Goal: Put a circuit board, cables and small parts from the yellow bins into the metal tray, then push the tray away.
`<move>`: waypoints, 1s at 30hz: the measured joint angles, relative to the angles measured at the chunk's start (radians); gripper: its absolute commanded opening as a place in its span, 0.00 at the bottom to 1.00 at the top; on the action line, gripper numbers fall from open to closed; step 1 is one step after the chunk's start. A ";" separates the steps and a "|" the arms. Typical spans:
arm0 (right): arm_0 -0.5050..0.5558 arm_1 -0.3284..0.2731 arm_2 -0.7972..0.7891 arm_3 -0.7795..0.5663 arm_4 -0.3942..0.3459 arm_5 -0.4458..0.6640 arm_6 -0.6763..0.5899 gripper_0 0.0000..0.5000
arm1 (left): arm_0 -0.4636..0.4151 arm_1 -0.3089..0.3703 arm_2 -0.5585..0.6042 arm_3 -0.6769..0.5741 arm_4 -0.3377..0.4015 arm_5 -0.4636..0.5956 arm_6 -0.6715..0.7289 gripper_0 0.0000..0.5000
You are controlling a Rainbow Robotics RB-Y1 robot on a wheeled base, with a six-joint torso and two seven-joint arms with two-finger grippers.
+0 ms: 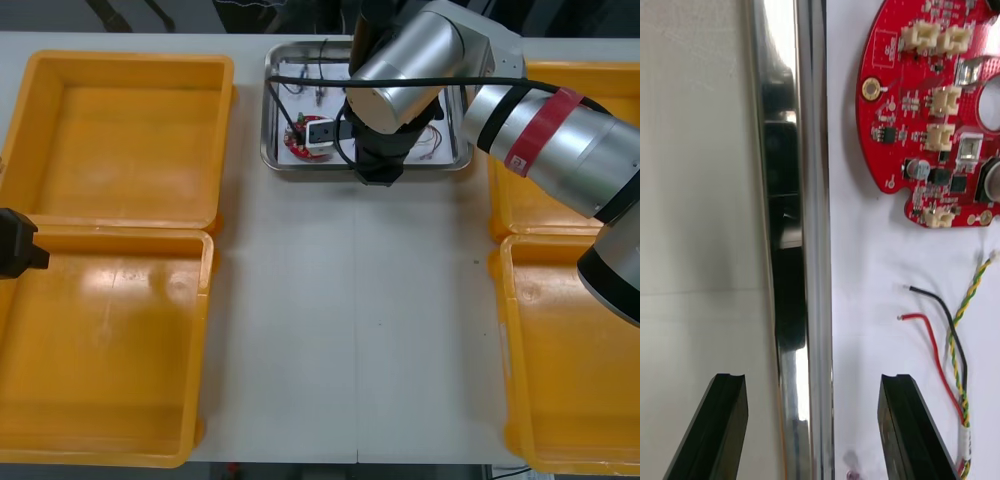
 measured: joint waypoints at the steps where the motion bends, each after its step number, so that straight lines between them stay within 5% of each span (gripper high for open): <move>1: 0.000 0.000 -0.012 -0.001 -0.004 0.028 0.000 1.00 | 0.000 0.000 0.000 0.000 0.000 0.000 0.000 1.00; 9: 0.004 0.000 -0.055 -0.124 -0.010 0.218 -0.023 1.00 | 0.000 0.000 0.000 0.000 0.000 0.000 0.000 1.00; 24: 0.216 -0.037 -0.249 -0.657 0.101 0.590 -0.365 1.00 | 0.000 0.000 0.000 0.000 0.000 0.000 0.000 1.00; 30: 0.311 -0.087 -0.363 -0.832 0.122 0.604 -0.434 1.00 | 0.000 0.000 0.000 0.000 0.000 0.000 0.000 1.00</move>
